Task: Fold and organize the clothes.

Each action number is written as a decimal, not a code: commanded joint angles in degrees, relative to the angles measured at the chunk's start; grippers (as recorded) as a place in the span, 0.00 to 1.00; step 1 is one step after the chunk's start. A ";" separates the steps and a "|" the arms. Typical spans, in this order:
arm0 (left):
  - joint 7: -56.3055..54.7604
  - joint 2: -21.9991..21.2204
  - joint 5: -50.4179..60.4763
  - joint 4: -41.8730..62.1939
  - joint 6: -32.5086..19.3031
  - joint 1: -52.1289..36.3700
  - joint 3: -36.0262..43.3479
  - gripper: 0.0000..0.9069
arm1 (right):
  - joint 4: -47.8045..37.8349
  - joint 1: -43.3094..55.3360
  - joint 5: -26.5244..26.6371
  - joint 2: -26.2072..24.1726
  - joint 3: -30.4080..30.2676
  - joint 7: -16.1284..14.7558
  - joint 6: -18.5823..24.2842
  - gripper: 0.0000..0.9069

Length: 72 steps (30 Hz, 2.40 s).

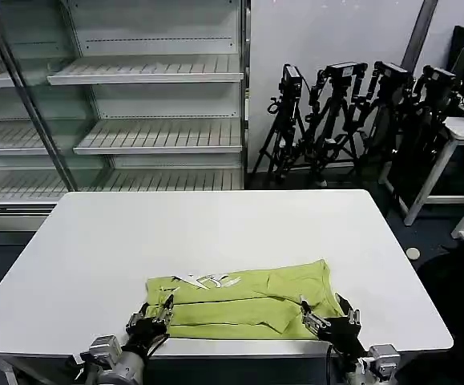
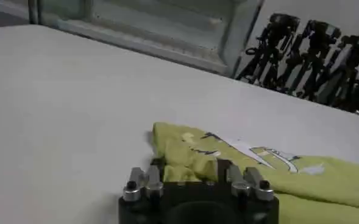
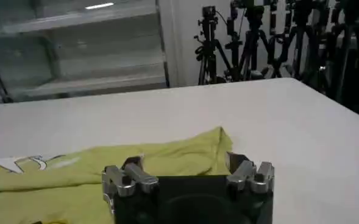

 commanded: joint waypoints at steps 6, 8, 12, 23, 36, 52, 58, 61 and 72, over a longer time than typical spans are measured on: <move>-0.03 -1.87 -1.67 0.89 -1.81 0.46 -1.80 0.09 | 1.35 -0.77 -0.17 0.31 0.21 0.92 0.58 1.00; 0.10 -1.30 -3.18 1.04 -1.88 0.39 -3.67 0.08 | 1.79 -0.88 -0.01 0.33 0.48 1.09 0.72 1.00; 0.20 1.39 -7.37 0.18 -1.63 0.98 -10.35 0.08 | 2.54 -1.32 0.24 0.06 1.10 1.14 0.83 1.00; 0.95 11.38 -17.71 1.38 -0.05 3.16 -31.25 0.07 | 2.12 -0.32 2.16 -0.32 1.61 1.69 1.58 1.00; 2.44 13.78 -39.64 -4.96 5.55 1.91 -38.31 0.07 | 0.77 0.88 2.13 -0.11 0.27 1.95 1.49 1.00; 4.61 0.67 -45.83 -6.66 4.32 -5.77 -6.83 0.07 | 1.95 -4.78 1.52 -0.19 4.53 1.62 2.12 1.00; 4.81 -0.60 -39.11 -3.10 3.37 -9.45 0.74 0.07 | 2.14 -5.28 1.33 0.22 4.74 1.53 2.42 1.00; 5.90 -0.83 -34.74 -0.89 2.93 -10.40 4.19 0.07 | 2.10 -5.22 1.31 0.31 4.69 1.50 2.53 1.00; 8.81 0.14 -20.20 2.76 3.21 -12.51 9.87 1.00 | 2.11 -4.58 1.15 0.05 4.00 1.58 2.52 1.00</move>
